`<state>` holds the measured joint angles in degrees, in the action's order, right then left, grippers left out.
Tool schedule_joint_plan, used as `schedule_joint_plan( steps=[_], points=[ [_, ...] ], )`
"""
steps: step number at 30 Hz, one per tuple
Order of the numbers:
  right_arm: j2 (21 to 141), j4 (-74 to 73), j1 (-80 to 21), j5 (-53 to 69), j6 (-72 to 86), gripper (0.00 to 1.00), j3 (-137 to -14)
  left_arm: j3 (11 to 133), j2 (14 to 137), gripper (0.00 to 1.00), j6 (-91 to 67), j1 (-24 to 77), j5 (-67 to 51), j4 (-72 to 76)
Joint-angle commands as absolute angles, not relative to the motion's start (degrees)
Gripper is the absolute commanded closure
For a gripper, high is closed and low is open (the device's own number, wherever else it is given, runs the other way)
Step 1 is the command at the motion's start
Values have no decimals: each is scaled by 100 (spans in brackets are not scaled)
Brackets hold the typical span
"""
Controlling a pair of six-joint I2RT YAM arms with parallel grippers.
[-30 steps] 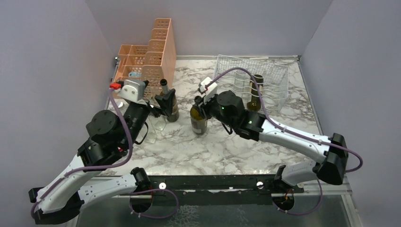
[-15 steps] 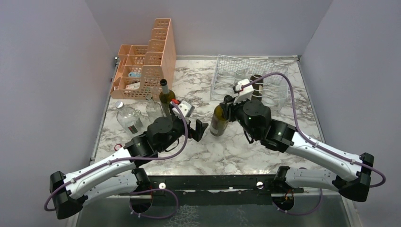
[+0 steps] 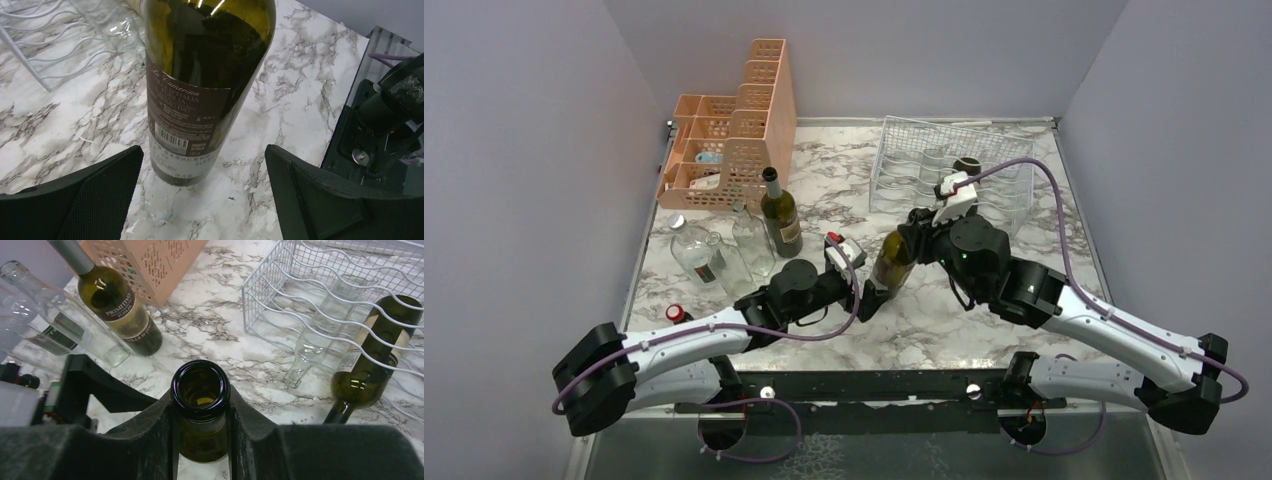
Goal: Put the wine bottle on the wine rack
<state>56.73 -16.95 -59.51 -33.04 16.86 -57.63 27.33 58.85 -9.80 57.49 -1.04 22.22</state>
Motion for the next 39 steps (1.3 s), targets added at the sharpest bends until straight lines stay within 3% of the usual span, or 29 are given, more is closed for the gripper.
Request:
schedule_joint_plan(
  steps=[1, 8, 16, 20, 26, 27, 28, 30, 32, 39],
  points=[
    [5312, -1288, -5953, -2900, 1841, 96, -5907, 2739, 6338, 1, -755, 5766, -528, 3213],
    [5048, -1312, -5951, -2401, 1810, 96, -5871, 2705, 6782, 1, -458, 5766, -18, 3950],
    [4754, -1205, -5956, -1678, 1603, 96, -5785, 2828, 7106, 3, 47, 5766, -390, 4451],
    [4623, -1330, -5952, -1558, 1559, 96, -5796, 2795, 7121, 18, 135, 5766, -630, 4617],
    [4494, -1586, -5959, -1437, 1615, 92, -5847, 2834, 7138, 65, 382, 5766, -470, 4729],
    [4492, -1678, -5955, -1432, 1651, 88, -5880, 2872, 7157, 76, 499, 5761, -462, 4736],
    [4490, -1788, -5958, -1442, 1697, 81, -5933, 2917, 7177, 96, 626, 5765, -446, 4731],
    [4506, -2105, -5953, -1482, 1759, 52, -6092, 2968, 7222, 100, 899, 5765, -350, 4737],
    [4559, -2519, -5952, -1359, 1756, 36, -6278, 3068, 7293, 100, 1335, 5766, -326, 4750],
    [4975, -4533, -5955, -2025, 2151, 30, -7338, 3481, 7540, 100, 3701, 5766, -420, 4754]
  ],
)
